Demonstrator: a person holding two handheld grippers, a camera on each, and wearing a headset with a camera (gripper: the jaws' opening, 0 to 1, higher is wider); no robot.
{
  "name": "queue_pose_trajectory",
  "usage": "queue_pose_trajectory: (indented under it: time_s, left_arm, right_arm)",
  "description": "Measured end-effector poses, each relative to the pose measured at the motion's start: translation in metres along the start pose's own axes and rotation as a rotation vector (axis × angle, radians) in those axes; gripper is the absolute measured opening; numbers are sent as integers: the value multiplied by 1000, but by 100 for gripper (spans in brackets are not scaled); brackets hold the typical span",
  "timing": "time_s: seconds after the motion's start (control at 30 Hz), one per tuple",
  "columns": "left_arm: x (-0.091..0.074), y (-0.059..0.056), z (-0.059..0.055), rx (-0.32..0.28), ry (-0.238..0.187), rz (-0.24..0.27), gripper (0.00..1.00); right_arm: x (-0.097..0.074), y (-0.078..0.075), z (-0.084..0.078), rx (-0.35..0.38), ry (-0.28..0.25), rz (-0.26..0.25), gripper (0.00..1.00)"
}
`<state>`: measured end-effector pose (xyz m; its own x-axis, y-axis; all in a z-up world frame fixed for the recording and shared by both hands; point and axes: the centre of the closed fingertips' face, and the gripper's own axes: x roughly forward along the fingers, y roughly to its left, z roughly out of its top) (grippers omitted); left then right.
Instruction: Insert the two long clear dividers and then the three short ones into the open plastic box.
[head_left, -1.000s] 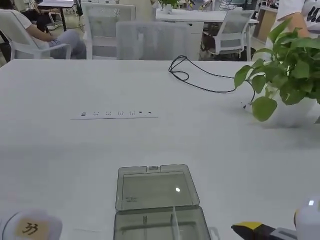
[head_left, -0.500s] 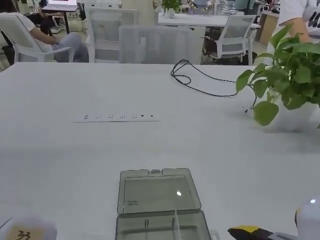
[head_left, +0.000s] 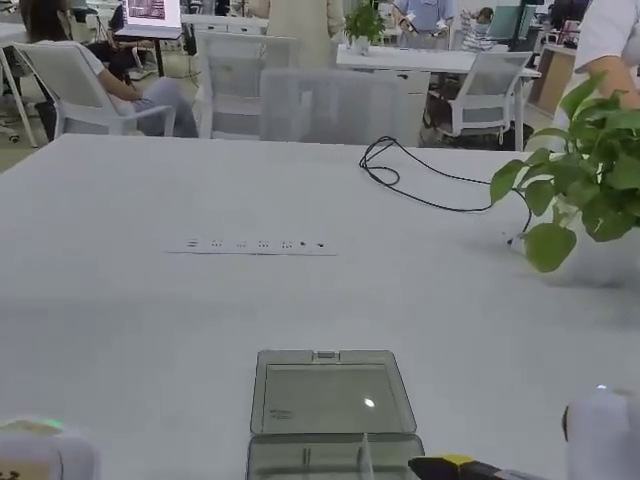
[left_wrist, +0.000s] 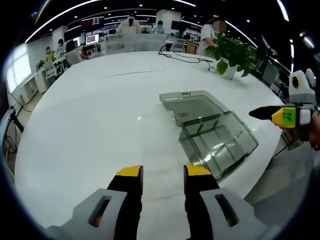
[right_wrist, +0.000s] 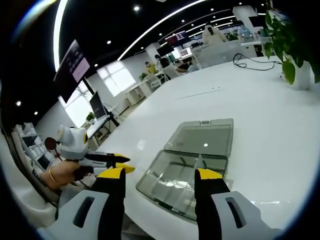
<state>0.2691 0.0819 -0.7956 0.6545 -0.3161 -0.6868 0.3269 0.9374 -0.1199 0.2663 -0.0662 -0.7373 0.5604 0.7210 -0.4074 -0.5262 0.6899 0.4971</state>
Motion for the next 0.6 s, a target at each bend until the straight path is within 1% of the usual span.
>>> queue_pose_trajectory:
  time_s: [0.07,0.1,0.2,0.27,0.33,0.37,0.4,0.47,0.5,0.6]
  left_arm:
    - [-3,-5,3,1,-31,-14,30]
    - [-4,-6,3,1,-39,-15,30]
    - [-10,-15,10,2,-93,-41,30]
    - [-11,-22,16,-1,-134,-73,30]
    - [-14,-25,18,-7,-153,-88,30]
    - [-15,-29,21,-3,-174,-104,30]
    - [-16,-31,22,-6,-184,-105,30]
    - [-17,-36,26,-3,-204,-125,30]
    - [-18,-39,29,-10,-222,-132,30]
    - [-20,-47,34,-6,-245,-158,30]
  right_arm:
    - [4,7,1,8,-7,20,54]
    - [6,10,2,14,-11,27,53]
    - [12,18,5,36,-25,50,50]
    - [16,23,6,49,-33,65,48]
    - [21,29,9,57,-40,78,46]
    - [24,32,11,64,-45,90,45]
    - [24,33,12,66,-47,92,44]
    - [28,39,15,74,-55,105,42]
    - [31,41,17,73,-59,108,41]
    - [37,48,19,81,-71,124,36]
